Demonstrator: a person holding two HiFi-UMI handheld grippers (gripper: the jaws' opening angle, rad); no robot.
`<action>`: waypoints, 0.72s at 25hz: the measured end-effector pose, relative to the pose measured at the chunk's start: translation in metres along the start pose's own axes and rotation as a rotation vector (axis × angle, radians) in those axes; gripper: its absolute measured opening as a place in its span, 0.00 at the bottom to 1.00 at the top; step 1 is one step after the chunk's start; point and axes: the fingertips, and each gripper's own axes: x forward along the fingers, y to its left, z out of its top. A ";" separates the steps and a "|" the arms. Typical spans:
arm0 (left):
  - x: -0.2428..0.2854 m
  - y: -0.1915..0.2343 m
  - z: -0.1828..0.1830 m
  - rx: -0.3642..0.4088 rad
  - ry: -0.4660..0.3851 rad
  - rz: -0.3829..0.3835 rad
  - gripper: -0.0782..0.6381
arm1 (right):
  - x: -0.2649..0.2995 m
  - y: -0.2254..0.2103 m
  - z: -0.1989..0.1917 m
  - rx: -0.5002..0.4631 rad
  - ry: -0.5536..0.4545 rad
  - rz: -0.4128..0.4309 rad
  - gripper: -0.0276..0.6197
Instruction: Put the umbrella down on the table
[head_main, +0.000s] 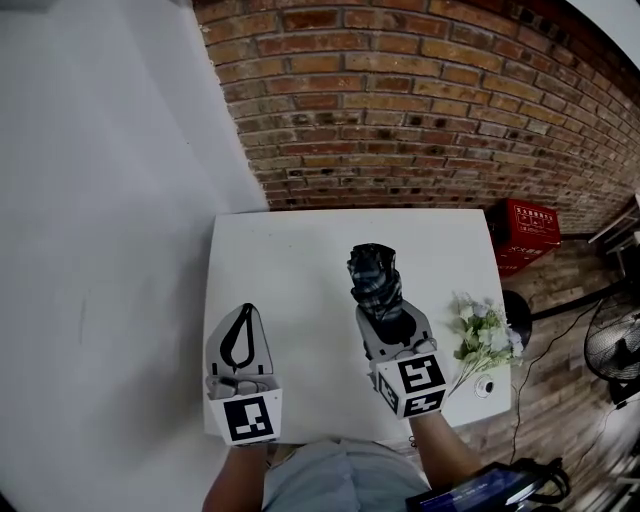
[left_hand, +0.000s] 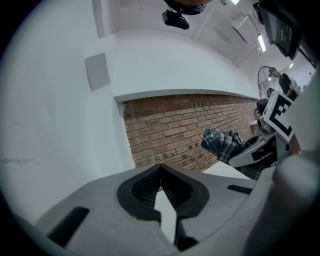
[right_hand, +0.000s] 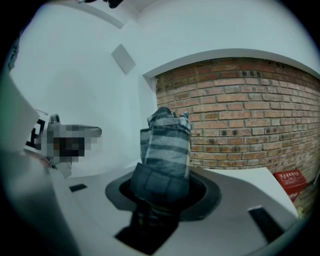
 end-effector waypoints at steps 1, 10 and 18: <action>0.001 0.001 -0.001 -0.002 0.001 0.000 0.11 | 0.002 0.000 -0.002 0.002 0.005 -0.001 0.31; 0.008 0.007 -0.007 -0.001 0.012 -0.006 0.11 | 0.018 0.001 -0.025 0.016 0.055 0.001 0.31; 0.014 0.012 -0.013 0.003 0.026 -0.013 0.11 | 0.031 0.001 -0.051 0.024 0.109 -0.001 0.31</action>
